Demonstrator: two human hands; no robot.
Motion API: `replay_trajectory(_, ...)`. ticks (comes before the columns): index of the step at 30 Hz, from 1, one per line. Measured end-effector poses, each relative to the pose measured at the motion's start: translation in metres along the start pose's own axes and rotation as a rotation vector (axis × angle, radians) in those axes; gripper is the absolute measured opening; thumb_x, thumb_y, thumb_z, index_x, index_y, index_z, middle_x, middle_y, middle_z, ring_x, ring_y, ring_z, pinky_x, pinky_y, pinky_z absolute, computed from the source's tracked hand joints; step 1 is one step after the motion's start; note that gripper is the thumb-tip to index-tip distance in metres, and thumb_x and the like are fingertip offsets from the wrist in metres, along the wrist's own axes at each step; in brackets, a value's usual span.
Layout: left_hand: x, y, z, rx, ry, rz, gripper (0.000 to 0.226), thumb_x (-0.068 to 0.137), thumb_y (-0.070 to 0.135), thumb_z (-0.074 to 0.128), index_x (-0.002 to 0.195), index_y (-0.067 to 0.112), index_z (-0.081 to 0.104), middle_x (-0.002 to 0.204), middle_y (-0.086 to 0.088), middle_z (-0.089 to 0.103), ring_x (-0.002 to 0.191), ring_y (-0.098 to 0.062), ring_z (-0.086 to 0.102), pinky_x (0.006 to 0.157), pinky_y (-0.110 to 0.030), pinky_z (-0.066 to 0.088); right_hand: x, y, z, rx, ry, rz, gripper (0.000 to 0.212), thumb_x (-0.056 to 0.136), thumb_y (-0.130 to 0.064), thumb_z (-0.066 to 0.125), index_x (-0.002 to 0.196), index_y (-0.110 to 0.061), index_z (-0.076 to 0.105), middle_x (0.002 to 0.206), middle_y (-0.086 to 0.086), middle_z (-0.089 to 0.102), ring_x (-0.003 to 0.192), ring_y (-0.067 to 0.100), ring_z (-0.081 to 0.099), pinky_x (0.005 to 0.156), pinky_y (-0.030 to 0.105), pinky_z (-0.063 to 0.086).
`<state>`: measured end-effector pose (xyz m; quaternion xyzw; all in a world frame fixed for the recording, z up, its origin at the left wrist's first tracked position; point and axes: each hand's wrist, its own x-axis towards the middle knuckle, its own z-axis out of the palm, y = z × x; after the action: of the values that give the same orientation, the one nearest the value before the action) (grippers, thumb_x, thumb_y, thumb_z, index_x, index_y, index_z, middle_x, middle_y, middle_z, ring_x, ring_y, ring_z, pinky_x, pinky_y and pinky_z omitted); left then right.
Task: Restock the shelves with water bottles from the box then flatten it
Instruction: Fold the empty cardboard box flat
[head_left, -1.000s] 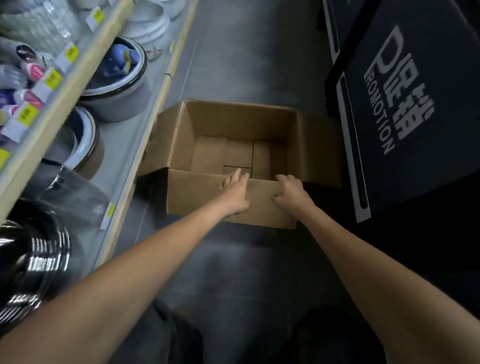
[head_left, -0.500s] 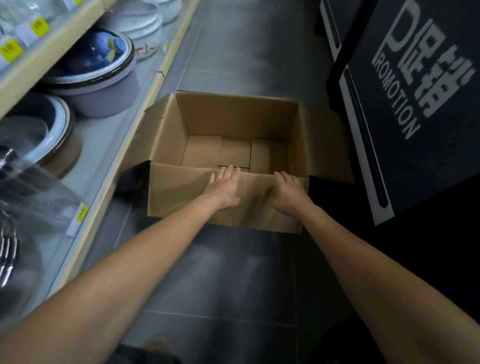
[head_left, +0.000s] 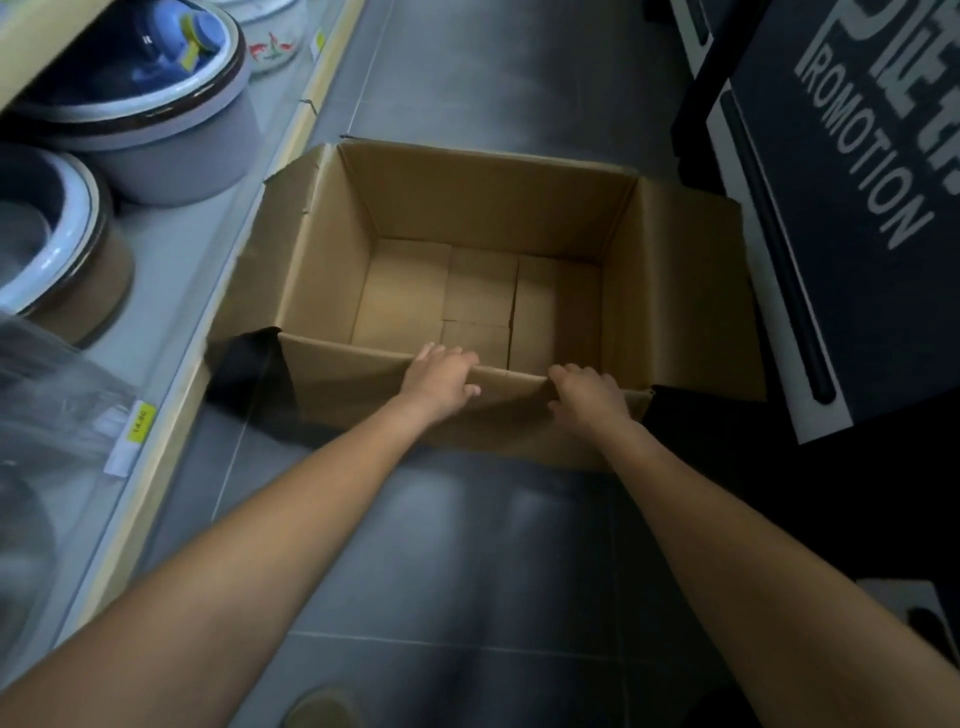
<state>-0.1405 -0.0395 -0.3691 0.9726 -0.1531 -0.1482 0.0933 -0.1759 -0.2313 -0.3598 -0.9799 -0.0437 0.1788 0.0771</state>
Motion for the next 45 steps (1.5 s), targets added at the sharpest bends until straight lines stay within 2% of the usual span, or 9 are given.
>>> replay_trajectory(4, -0.01, -0.011, 0.008, -0.014, 0.099, -0.014, 0.025, 0.088, 0.031, 0.061, 0.111, 0.022, 0.062, 0.116, -0.003, 0.064, 0.113, -0.024, 0.052, 0.097, -0.033, 0.036, -0.013, -0.01, 0.012, 0.092, 0.035, 0.002, 0.013, 0.094, -0.02, 0.052, 0.107, -0.019, 0.055, 0.104, 0.003, 0.061, 0.094, 0.02, 0.057, 0.086, 0.036, 0.046)
replay_trajectory(9, -0.018, -0.009, -0.016, 0.013, 0.31, -0.059, 0.032, 0.089, 0.03, 0.059, 0.118, 0.019, 0.057, 0.122, -0.004, 0.058, 0.122, -0.022, 0.045, 0.112, -0.034, 0.019, -0.021, -0.027, -0.006, 0.23, 0.257, 0.023, 0.003, 0.093, -0.02, 0.055, 0.095, -0.021, 0.057, 0.089, -0.002, 0.063, 0.087, 0.017, 0.06, 0.089, 0.037, 0.047)
replay_trajectory(13, -0.027, -0.006, -0.056, -0.067, 0.333, -0.195, 0.069, 0.09, 0.034, 0.058, 0.146, 0.014, 0.025, 0.157, -0.01, 0.013, 0.146, -0.026, 0.01, 0.117, -0.042, 0.012, -0.017, -0.045, -0.054, 0.287, 0.303, 0.09, 0.004, 0.092, -0.02, 0.056, 0.093, -0.017, 0.06, 0.092, 0.001, 0.065, 0.093, 0.022, 0.061, 0.084, 0.036, 0.046)
replay_trajectory(17, -0.043, -0.006, -0.093, -0.285, 0.204, -0.372, 0.093, 0.089, 0.045, 0.056, 0.151, 0.013, -0.006, 0.159, -0.008, -0.012, 0.146, -0.033, 0.001, 0.116, -0.048, 0.012, -0.016, -0.065, -0.11, 0.439, 0.336, 0.188, 0.015, 0.091, -0.026, 0.059, 0.103, -0.018, 0.064, 0.096, 0.0, 0.064, 0.098, 0.021, 0.061, 0.075, 0.028, 0.043)
replay_trajectory(23, -0.06, -0.007, -0.127, -0.642, 0.152, -0.582, 0.097, 0.089, 0.055, 0.051, 0.15, 0.009, -0.01, 0.159, -0.011, -0.006, 0.145, -0.035, 0.006, 0.116, -0.046, 0.016, -0.017, -0.088, -0.16, 0.824, 0.256, 0.355, 0.03, 0.091, -0.033, 0.058, 0.115, -0.015, 0.06, 0.099, 0.002, 0.06, 0.092, 0.021, 0.056, 0.087, 0.036, 0.049)
replay_trajectory(32, -0.085, -0.022, -0.156, -0.821, 0.185, -0.653, 0.089, 0.089, 0.061, 0.044, 0.15, 0.008, 0.005, 0.156, -0.013, 0.018, 0.14, -0.033, 0.028, 0.108, -0.044, 0.032, -0.023, -0.1, -0.178, 1.248, 0.207, 0.438, 0.041, 0.09, -0.027, 0.064, 0.122, -0.004, 0.057, 0.108, 0.008, 0.058, 0.099, 0.023, 0.052, 0.088, 0.034, 0.043)
replay_trajectory(35, -0.093, -0.032, -0.159, -0.871, 0.098, -0.699, 0.091, 0.089, 0.064, 0.04, 0.15, 0.009, 0.001, 0.158, -0.014, 0.013, 0.142, -0.035, 0.022, 0.111, -0.048, 0.027, -0.028, -0.096, -0.17, 1.319, 0.162, 0.493, 0.042, 0.09, -0.026, 0.064, 0.124, -0.004, 0.053, 0.118, 0.009, 0.057, 0.102, 0.023, 0.049, 0.096, 0.037, 0.041)
replay_trajectory(41, -0.103, -0.037, -0.145, -0.85, -0.05, -0.598, 0.078, 0.092, 0.062, 0.034, 0.149, 0.011, 0.018, 0.156, -0.012, 0.022, 0.141, -0.034, 0.026, 0.11, -0.049, 0.029, -0.034, -0.095, -0.148, 1.33, 0.105, 0.529, 0.049, 0.09, -0.026, 0.064, 0.129, -0.002, 0.047, 0.124, 0.012, 0.054, 0.105, 0.025, 0.049, 0.097, 0.037, 0.04)
replay_trajectory(45, -0.102, -0.034, -0.138, -0.857, -0.043, -0.544, 0.076, 0.092, 0.062, 0.036, 0.147, 0.01, 0.028, 0.151, -0.012, 0.033, 0.136, -0.031, 0.035, 0.109, -0.045, 0.033, -0.034, -0.091, -0.14, 1.262, 0.094, 0.489, 0.042, 0.093, -0.03, 0.059, 0.122, -0.003, 0.049, 0.118, 0.012, 0.053, 0.104, 0.025, 0.049, 0.084, 0.035, 0.039)
